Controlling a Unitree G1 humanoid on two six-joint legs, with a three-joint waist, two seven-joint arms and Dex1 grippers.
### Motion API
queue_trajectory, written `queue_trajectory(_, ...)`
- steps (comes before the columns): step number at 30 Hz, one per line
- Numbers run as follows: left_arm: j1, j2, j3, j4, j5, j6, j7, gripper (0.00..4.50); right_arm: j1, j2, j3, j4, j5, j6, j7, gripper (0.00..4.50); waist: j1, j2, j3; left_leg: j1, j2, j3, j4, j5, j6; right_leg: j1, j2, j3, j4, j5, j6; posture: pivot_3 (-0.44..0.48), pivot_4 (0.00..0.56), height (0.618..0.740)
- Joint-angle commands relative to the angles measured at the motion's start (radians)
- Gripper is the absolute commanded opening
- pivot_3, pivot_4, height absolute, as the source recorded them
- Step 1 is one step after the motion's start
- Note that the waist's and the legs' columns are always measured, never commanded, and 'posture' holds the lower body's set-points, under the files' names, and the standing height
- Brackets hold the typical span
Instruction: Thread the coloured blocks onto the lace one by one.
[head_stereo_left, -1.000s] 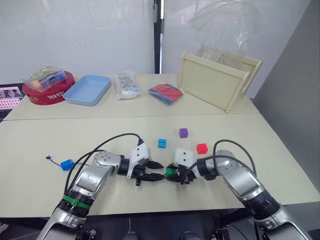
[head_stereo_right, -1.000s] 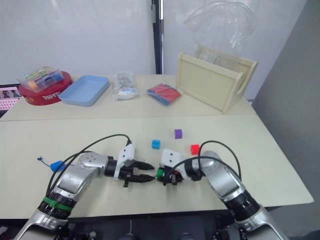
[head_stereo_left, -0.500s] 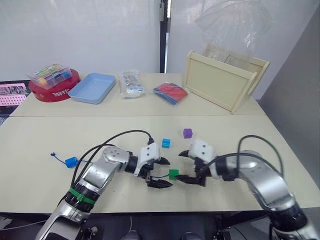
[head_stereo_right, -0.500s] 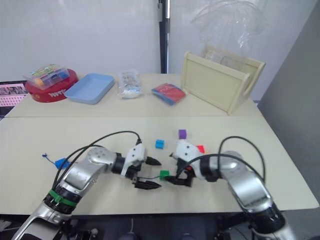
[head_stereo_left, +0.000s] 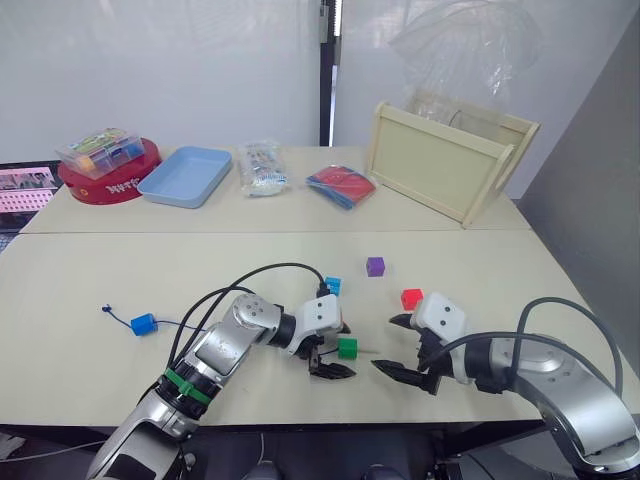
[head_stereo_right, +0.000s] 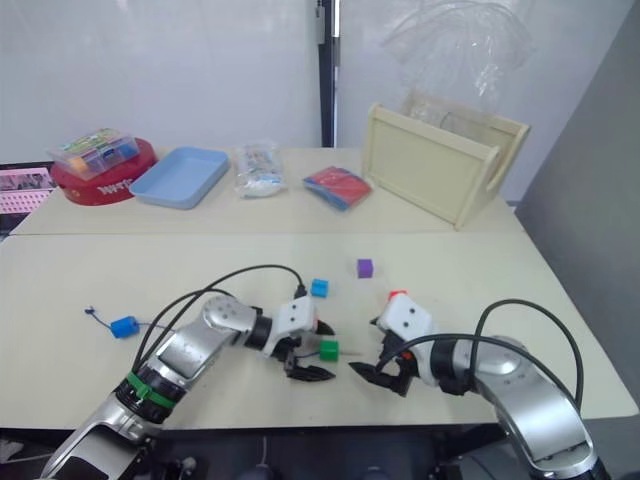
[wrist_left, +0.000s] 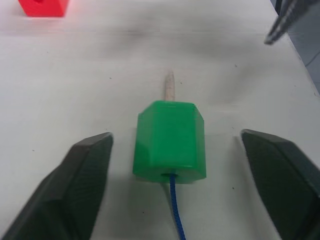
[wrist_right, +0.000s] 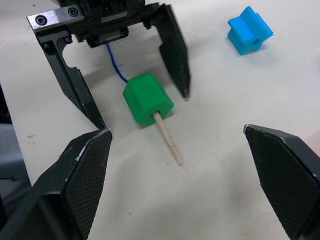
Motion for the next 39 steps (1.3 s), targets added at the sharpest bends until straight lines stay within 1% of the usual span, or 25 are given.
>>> queue_trajectory(1, -0.004, 0.002, 0.005, -0.006, 0.001, -0.022, -0.008, 2.71, -0.001, -0.011, 0.003, -0.008, 0.018, -0.033, -0.01, 4.5, 0.0, 0.0, 0.0, 0.0, 0.0, 0.0, 0.0, 0.0, 0.0, 0.0, 0.0, 0.0, 0.0, 0.0, 0.0, 0.0, 0.15, 0.74)
queue_trajectory(4, -0.003, -0.003, 0.003, -0.007, 0.001, -0.022, -0.005, 1.64, -0.004, -0.014, 0.026, 0.007, 0.011, -0.053, -0.008, 4.5, 0.001, 0.0, 0.0, 0.0, 0.0, 0.0, 0.0, 0.0, 0.0, 0.0, 0.0, 0.0, 0.0, 0.0, 0.0, 0.0, 0.15, 0.74)
queue_trajectory(5, -0.003, -0.003, 0.004, -0.008, 0.001, -0.022, -0.005, 1.4, -0.005, -0.015, 0.035, 0.012, 0.008, -0.062, -0.006, 4.5, 0.001, 0.0, 0.0, 0.0, 0.0, 0.0, 0.0, 0.0, 0.0, 0.0, 0.0, 0.0, 0.0, 0.0, 0.0, 0.0, 0.15, 0.74)
queue_trajectory(6, -0.003, -0.002, 0.005, -0.008, 0.0, -0.023, -0.007, 1.28, -0.008, -0.016, 0.046, 0.02, 0.004, -0.072, -0.005, 4.5, 0.001, 0.0, 0.0, 0.0, 0.0, 0.0, 0.0, 0.0, 0.0, 0.0, 0.0, 0.0, 0.0, 0.0, 0.0, 0.0, 0.15, 0.74)
queue_trajectory(10, -0.002, 0.008, 0.006, -0.008, 0.001, -0.028, -0.016, 1.28, -0.036, -0.026, 0.114, 0.078, -0.028, -0.134, 0.008, 4.5, 0.0, 0.0, 0.0, 0.0, 0.0, 0.0, 0.0, 0.0, 0.0, 0.0, 0.0, 0.0, 0.0, 0.0, 0.0, 0.0, 0.15, 0.74)
queue_trajectory(14, -0.006, 0.015, 0.006, -0.002, 0.002, -0.036, -0.027, 1.28, -0.085, -0.03, 0.182, 0.179, -0.063, -0.218, 0.044, 4.5, -0.001, 0.0, 0.0, 0.0, 0.0, 0.0, 0.0, 0.0, 0.0, 0.0, 0.0, 0.0, 0.0, 0.0, 0.0, 0.0, 0.15, 0.74)
queue_trajectory(17, -0.011, 0.016, 0.005, 0.004, 0.005, -0.042, -0.033, 1.28, -0.113, -0.036, 0.219, 0.239, -0.081, -0.28, 0.082, 3.71, 0.0, 0.0, 0.0, 0.0, 0.0, 0.0, 0.0, 0.0, 0.0, 0.0, 0.0, 0.0, 0.0, 0.0, 0.0, 0.0, 0.15, 0.74)
queue_trajectory(24, -0.016, 0.017, 0.004, 0.011, 0.008, -0.048, -0.04, 1.28, -0.162, -0.023, 0.264, 0.367, -0.116, -0.381, 0.136, 1.32, 0.0, 0.0, 0.0, 0.0, 0.0, 0.0, 0.0, 0.0, 0.0, 0.0, 0.0, 0.0, 0.0, 0.0, 0.0, 0.0, 0.15, 0.74)
queue_trajectory(28, -0.008, 0.021, 0.005, 0.0, 0.006, -0.044, -0.041, 1.28, -0.171, -0.005, 0.271, 0.383, -0.122, -0.396, 0.14, 0.01, -0.002, 0.0, 0.0, 0.0, 0.0, 0.0, 0.0, 0.0, 0.0, 0.0, 0.0, 0.0, 0.0, 0.0, 0.0, 0.0, 0.15, 0.74)
queue_trajectory(33, -0.002, 0.033, 0.013, -0.004, 0.002, -0.044, -0.048, 1.28, -0.173, -0.002, 0.272, 0.372, -0.124, -0.402, 0.155, 0.0, -0.002, 0.0, 0.0, 0.0, 0.0, 0.0, 0.0, 0.0, 0.0, 0.0, 0.0, 0.0, 0.0, 0.0, 0.0, 0.0, 0.15, 0.74)
queue_trajectory(37, 0.006, 0.063, 0.034, 0.002, -0.011, -0.049, -0.064, 1.28, -0.189, -0.008, 0.273, 0.366, -0.126, -0.407, 0.171, 0.0, -0.004, 0.0, 0.0, 0.001, 0.0, 0.0, 0.0, 0.0, 0.0, 0.0, 0.0, 0.0, 0.001, 0.0, 0.0, 0.0, 0.15, 0.74)
queue_trajectory(39, 0.013, 0.095, 0.054, 0.005, -0.023, -0.057, -0.084, 1.28, -0.204, -0.005, 0.272, 0.364, -0.124, -0.402, 0.176, 0.0, -0.006, 0.0, 0.0, 0.001, 0.0, 0.0, 0.0, 0.0, 0.0, 0.0, 0.0, 0.0, 0.001, 0.0, 0.0, 0.0, 0.15, 0.74)
